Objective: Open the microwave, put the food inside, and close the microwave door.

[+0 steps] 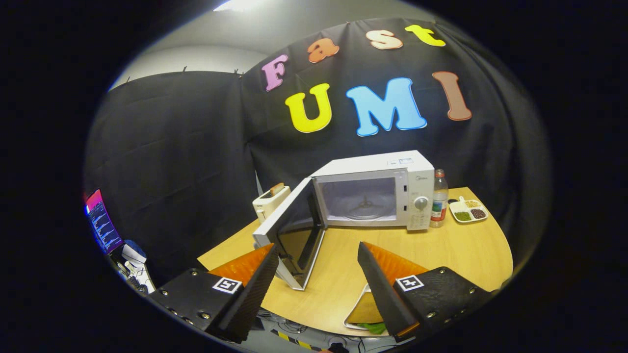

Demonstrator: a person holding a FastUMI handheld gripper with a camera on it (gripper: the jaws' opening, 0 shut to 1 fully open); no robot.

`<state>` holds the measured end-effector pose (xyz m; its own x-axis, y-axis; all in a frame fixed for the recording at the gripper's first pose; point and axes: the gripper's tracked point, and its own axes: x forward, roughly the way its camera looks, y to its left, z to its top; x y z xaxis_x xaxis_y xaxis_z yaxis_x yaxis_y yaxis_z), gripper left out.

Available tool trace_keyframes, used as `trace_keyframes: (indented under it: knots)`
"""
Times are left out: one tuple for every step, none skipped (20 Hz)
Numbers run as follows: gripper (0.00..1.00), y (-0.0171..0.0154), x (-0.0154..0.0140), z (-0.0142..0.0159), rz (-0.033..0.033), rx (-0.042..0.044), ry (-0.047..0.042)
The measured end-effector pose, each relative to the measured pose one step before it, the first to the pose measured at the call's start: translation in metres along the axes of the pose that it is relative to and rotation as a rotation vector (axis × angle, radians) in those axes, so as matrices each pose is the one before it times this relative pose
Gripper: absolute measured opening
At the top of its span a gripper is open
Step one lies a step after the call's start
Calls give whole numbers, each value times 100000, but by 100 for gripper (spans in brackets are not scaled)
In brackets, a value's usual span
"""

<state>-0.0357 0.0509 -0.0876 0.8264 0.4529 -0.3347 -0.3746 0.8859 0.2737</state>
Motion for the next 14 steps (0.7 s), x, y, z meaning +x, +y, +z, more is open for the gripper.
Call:
trace_keyframes:
  knots:
    - [98, -1154, -109, -502, -899, 2611, 1834]
    - [99, -910, -131, -542, -532, 3061, 1858]
    - [99, -1116, -7, -470, -885, 3333, 1672]
    - [99, -1141, 39, -425, -833, 3505, 2025]
    - [99, -1113, 102, -486, -941, 3432, 1826]
    - [99, -1138, 125, -438, -1103, 3465, 1887]
    - [99, -1121, 192, -272, -1007, 3112, 1444]
    - [98, -1161, 197, -485, -1382, 2426, 1331]
    - [98, -1083, 193, -366, -1247, 1962, 1922]
    - [99, -985, 238, -445, -1249, 1990, 2566]
    - [99, -1024, 374, -255, -1028, 2548, 2171]
    - [99, -659, 308, -553, -132, 3314, 2938]
    - [99, -631, 275, -490, 475, 3931, 3198]
    - [99, -595, 442, -492, 169, 4529, 2754]
